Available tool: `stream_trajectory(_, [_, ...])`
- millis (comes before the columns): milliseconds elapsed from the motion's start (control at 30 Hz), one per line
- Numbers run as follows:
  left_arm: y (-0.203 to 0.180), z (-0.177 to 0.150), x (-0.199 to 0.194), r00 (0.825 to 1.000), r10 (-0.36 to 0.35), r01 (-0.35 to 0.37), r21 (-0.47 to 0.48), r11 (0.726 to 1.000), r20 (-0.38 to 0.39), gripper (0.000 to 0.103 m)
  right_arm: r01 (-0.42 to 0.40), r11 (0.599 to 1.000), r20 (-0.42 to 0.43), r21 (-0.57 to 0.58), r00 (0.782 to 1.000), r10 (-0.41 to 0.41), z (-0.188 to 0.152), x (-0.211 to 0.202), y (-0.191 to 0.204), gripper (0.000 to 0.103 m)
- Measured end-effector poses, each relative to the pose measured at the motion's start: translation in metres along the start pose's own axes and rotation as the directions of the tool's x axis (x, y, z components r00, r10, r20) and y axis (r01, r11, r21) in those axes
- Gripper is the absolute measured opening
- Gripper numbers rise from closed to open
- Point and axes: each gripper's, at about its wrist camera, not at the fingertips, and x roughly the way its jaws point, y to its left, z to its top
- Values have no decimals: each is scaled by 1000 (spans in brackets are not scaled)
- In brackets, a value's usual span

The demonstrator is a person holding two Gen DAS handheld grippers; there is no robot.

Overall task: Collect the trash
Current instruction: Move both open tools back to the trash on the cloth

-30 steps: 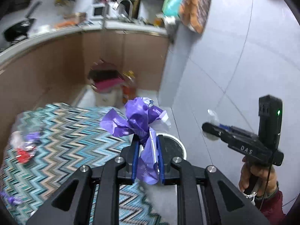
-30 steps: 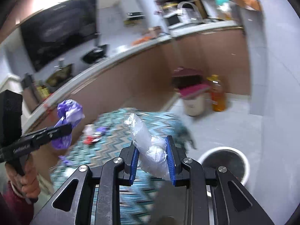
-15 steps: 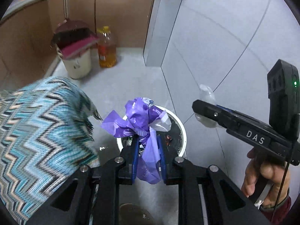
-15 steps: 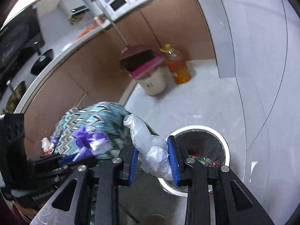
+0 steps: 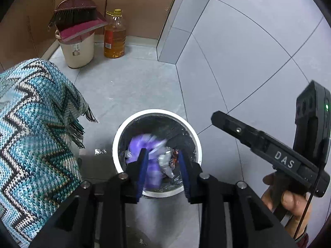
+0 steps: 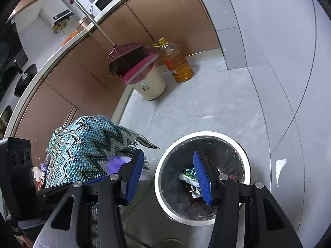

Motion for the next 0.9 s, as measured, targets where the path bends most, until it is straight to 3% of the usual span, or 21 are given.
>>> stream_trajectory(67, [3, -1, -1, 1000, -11, 11, -9, 1000, 8, 38, 3, 1000, 12, 9, 1000, -3, -1, -4, 1, 50])
stream_trajectory(233, [7, -9, -20, 999, -19, 20, -13, 1000, 36, 38, 4, 1000, 41, 14, 999, -5, -3, -20, 3, 50])
stream_trajectory(467, [4, -24, -84, 986, 59, -63, 22, 998, 155, 38, -30, 999, 87, -37, 996, 33, -6, -50, 31, 50])
stream_trajectory(667, [17, -44, -164, 957, 125, -126, -11, 992, 261, 38, -93, 989, 114, -117, 988, 106, -13, -81, 75, 50])
stream_trajectory(900, [40, -90, -268, 905, 195, -173, -92, 981, 377, 38, -181, 951, 127, -251, 968, 217, -29, -125, 149, 50])
